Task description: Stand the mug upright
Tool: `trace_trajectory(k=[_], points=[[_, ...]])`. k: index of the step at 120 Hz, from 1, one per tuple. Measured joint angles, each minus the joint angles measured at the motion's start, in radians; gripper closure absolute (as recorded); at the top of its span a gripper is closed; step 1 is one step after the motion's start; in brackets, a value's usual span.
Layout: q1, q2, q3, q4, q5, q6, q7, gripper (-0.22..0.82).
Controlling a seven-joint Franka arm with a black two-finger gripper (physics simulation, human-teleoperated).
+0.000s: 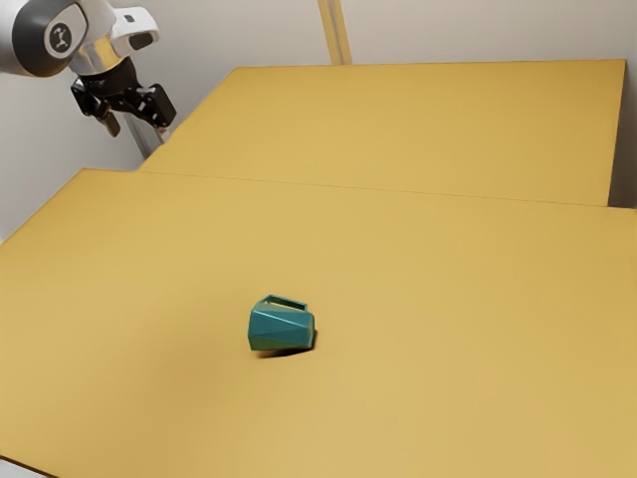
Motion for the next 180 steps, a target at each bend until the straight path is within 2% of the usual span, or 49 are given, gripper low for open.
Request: trace_trajectory(k=[44,57,84,100,122,180], points=[[-0.006,-0.031,-0.002,-0.053,-0.011,0.011,-0.002,0.00],[-0.017,-0.039,-0.002,-0.092,-0.092,0.008,-0.003,0.00],[-0.005,-0.023,0.007,-0.269,-0.312,0.009,-0.033,0.00],[0.014,0.021,0.008,-0.343,-0.401,0.010,-0.049,0.00],[0.039,0.132,0.007,-0.379,-0.512,0.011,-0.062,0.00],[0.061,0.365,0.008,-0.342,-0.726,0.043,-0.037,0.00]])
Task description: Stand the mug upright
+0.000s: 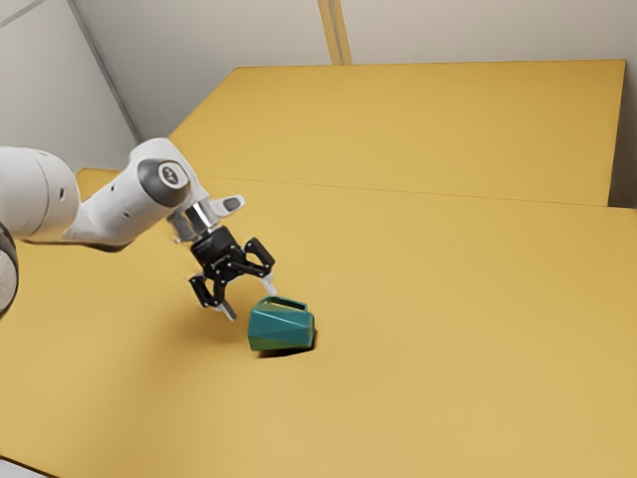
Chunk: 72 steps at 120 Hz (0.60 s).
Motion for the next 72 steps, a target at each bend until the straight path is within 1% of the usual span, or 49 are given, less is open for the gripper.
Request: trace_trajectory(k=[59,63,72], points=[[-0.001,0.051,-0.005,-0.025,-0.211,0.019,0.045,0.01],[-0.001,0.052,-0.006,-0.024,-0.216,0.020,0.046,0.07],[-0.003,0.054,-0.007,-0.022,-0.217,0.023,0.049,0.28]])
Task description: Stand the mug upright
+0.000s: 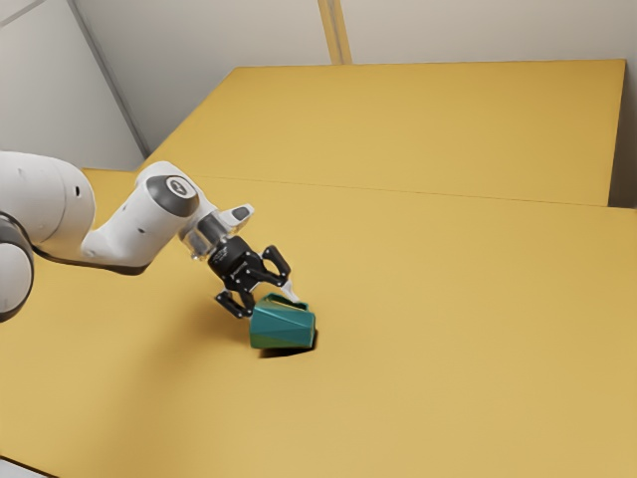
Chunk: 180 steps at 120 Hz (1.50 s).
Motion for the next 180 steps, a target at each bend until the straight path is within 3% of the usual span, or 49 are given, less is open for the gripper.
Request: trace_trajectory(k=[13,49,71,83,98,125,151,180], points=[[-0.005,0.000,-0.002,0.007,0.000,0.007,0.003,0.51],[-0.014,-0.011,-0.056,0.054,0.002,0.037,0.004,0.74],[-0.022,-0.017,-0.062,0.060,0.013,0.066,0.001,0.77],[-0.054,-0.087,-0.074,0.044,0.091,0.103,-0.006,0.77],[-0.074,-0.191,-0.104,-0.022,0.277,0.191,-0.029,0.78],[-0.100,-0.280,-0.109,-0.072,0.664,0.331,-0.062,0.78],[-0.100,-0.301,-0.110,-0.127,0.841,0.415,-0.077,0.79],[-0.082,-0.324,-0.110,-0.199,0.892,0.437,-0.088,0.79]])
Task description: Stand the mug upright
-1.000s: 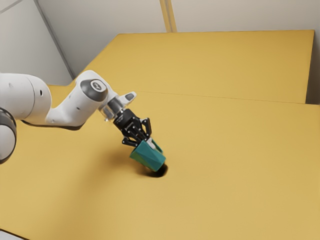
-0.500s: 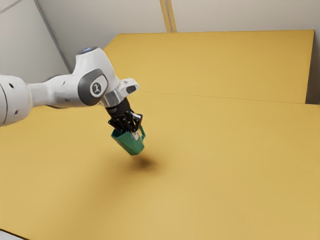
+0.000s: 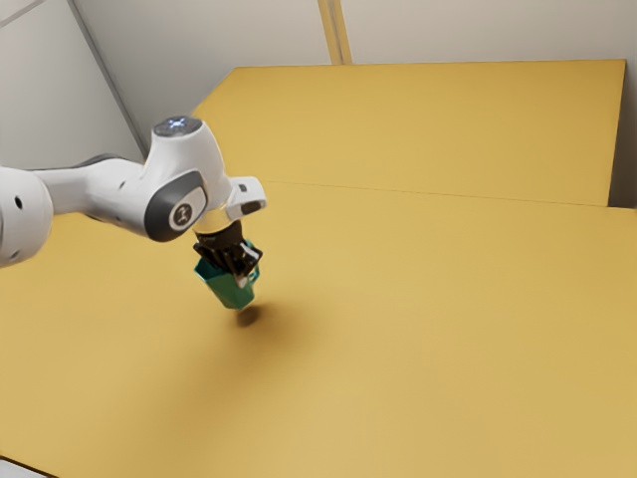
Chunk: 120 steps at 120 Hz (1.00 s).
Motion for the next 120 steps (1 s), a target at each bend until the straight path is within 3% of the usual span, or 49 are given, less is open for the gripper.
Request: trace_trajectory(k=[67,94,120], points=[[-0.003,0.107,0.000,-0.004,-0.002,0.041,-0.022,0.79],[0.001,0.080,0.000,-0.001,-0.014,0.042,-0.015,0.32],[0.000,0.001,-0.001,0.000,-0.016,0.034,-0.010,0.12]])
